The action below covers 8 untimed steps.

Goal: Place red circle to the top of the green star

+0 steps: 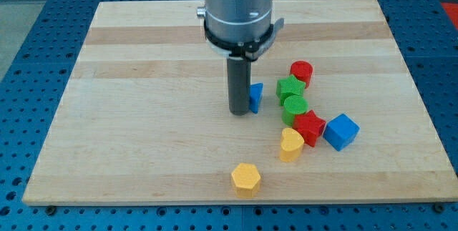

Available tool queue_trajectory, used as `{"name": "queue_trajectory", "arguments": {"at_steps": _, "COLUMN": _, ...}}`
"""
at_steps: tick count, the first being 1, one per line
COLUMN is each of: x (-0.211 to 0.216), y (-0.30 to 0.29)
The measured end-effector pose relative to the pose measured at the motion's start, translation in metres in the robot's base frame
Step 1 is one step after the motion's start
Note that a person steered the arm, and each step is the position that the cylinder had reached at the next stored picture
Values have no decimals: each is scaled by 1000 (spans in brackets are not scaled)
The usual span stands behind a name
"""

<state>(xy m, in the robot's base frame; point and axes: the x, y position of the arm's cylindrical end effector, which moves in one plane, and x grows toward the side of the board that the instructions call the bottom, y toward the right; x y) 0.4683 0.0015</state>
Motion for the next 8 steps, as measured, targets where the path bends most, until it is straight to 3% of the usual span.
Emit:
{"name": "queue_trajectory", "arguments": {"at_steps": 2, "x": -72, "y": 44}}
{"name": "queue_trajectory", "arguments": {"at_steps": 5, "x": -164, "y": 58}}
{"name": "queue_trajectory", "arguments": {"at_steps": 6, "x": -164, "y": 119}}
{"name": "queue_trajectory", "arguments": {"at_steps": 8, "x": -158, "y": 143}}
